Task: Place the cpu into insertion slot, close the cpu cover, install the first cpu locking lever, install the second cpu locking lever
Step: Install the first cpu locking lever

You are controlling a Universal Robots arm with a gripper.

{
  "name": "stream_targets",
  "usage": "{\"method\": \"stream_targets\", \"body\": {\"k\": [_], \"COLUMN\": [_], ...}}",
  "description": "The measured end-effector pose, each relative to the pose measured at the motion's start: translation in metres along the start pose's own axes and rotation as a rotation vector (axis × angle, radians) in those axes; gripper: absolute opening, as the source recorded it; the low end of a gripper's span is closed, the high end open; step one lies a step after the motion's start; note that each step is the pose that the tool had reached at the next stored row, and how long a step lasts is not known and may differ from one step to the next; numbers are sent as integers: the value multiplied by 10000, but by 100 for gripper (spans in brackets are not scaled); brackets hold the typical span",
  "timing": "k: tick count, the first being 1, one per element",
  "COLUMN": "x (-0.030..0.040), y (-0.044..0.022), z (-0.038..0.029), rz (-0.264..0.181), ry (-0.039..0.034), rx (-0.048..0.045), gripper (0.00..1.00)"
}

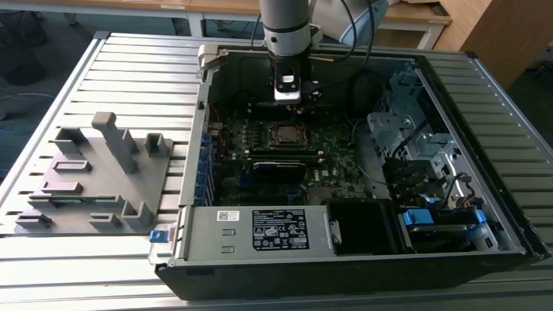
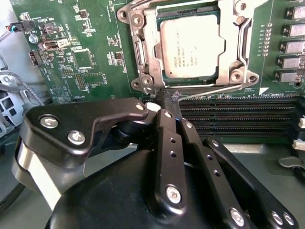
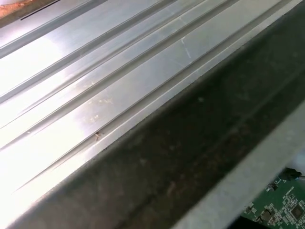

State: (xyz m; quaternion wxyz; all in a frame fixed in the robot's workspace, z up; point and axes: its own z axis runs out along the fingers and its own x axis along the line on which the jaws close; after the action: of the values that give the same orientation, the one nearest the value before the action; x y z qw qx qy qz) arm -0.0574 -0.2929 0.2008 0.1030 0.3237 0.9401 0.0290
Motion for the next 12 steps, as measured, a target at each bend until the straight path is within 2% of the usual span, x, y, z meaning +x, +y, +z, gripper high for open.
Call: {"method": "stream_targets", "body": {"k": [7, 12], "x": [19, 20], "y": [21, 22], "z": [0, -1], "rz": [92, 121], "ry": [81, 99], "rx": [-105, -125], "gripper": [10, 10]}}
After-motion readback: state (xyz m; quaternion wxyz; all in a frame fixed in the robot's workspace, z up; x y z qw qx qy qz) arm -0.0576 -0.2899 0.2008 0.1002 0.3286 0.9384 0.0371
